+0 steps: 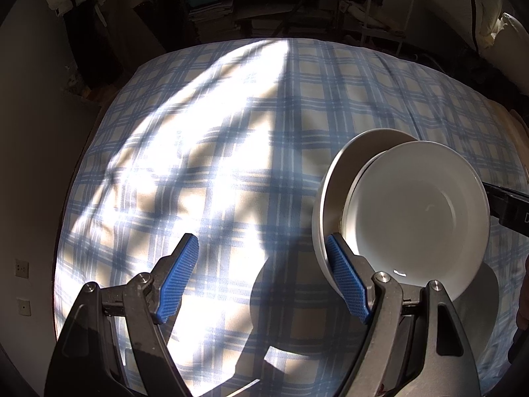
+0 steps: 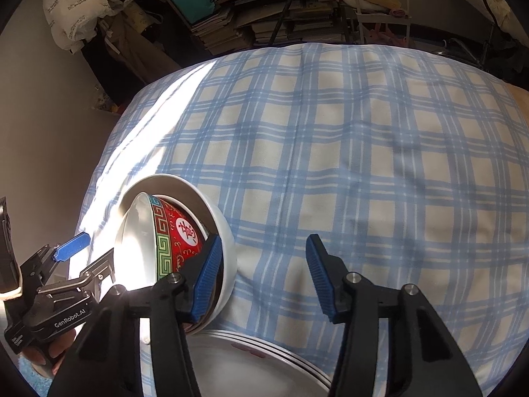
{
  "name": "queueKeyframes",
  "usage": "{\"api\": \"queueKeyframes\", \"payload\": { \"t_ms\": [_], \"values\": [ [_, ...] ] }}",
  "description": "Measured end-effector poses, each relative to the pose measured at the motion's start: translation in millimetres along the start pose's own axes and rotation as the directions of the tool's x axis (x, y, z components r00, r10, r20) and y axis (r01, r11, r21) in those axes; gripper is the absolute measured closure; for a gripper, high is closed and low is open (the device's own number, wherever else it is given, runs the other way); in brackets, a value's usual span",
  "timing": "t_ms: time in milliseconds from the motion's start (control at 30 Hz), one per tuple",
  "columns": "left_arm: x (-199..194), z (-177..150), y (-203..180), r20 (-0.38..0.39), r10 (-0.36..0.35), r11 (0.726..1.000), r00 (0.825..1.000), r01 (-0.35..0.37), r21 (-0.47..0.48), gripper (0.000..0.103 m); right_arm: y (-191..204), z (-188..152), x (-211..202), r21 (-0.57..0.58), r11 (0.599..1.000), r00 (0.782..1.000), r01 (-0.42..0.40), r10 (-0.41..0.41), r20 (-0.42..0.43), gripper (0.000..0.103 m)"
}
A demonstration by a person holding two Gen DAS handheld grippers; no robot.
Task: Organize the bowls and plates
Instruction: 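Position both open tools at the rim of the plate-and-bowl stack, then close the left tool on the stack rim while the right tool closes too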
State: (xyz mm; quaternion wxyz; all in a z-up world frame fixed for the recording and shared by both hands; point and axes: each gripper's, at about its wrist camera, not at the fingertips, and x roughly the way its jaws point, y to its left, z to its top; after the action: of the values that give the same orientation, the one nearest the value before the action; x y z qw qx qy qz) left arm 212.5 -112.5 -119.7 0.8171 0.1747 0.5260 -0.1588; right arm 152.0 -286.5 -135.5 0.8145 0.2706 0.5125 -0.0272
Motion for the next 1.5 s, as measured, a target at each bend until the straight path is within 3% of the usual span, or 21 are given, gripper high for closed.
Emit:
{"api": "queueKeyframes", "payload": {
  "t_ms": [167,300,433,500,733,1000,1100,1167,1367,1500],
  "values": [
    [4,0,-1,-0.024,-0.075,0.997,0.997,0.074,-0.02,0.048,0,-1,1,0.021,0.997,0.997,-0.072,0.072,-0.005,0.083],
    [5,1,-2,-0.036,-0.136,0.99,0.99,0.134,-0.046,0.068,4,-3,1,0.025,0.996,0.997,-0.083,0.083,0.003,0.089],
    [8,1,2,-0.056,-0.23,0.969,0.972,0.223,-0.104,0.08,10,-4,1,0.01,0.998,0.998,-0.069,0.069,0.008,0.095],
    [10,1,5,-0.069,-0.258,0.959,0.964,0.247,-0.136,0.081,15,-4,2,-0.007,0.999,0.999,-0.046,0.047,0.013,0.096],
    [11,4,4,-0.083,-0.254,0.959,0.964,0.24,-0.151,0.082,19,-5,1,-0.015,1.0,1.0,-0.012,0.013,0.02,0.096],
    [3,5,-13,-0.055,-0.131,0.99,0.99,0.127,-0.06,0.083,13,-4,2,-0.002,1.0,1.0,-0.029,0.029,0.01,0.096],
    [5,7,-9,-0.068,-0.164,0.984,0.984,0.158,-0.086,0.088,9,-2,4,0.016,0.998,0.998,-0.06,0.06,-0.001,0.095],
    [9,7,-7,-0.072,-0.199,0.975,0.977,0.19,-0.116,0.097,7,-3,5,0.034,0.996,0.997,-0.083,0.083,0.002,0.095],
    [9,5,-4,-0.054,-0.215,0.968,0.975,0.206,-0.147,0.097,9,-6,5,0.053,0.995,0.996,-0.085,0.085,0.013,0.094],
    [9,5,-3,-0.057,-0.226,0.964,0.972,0.214,-0.16,0.097,19,-10,5,0.026,0.999,0.999,-0.031,0.03,0.025,0.094]
  ]
}}
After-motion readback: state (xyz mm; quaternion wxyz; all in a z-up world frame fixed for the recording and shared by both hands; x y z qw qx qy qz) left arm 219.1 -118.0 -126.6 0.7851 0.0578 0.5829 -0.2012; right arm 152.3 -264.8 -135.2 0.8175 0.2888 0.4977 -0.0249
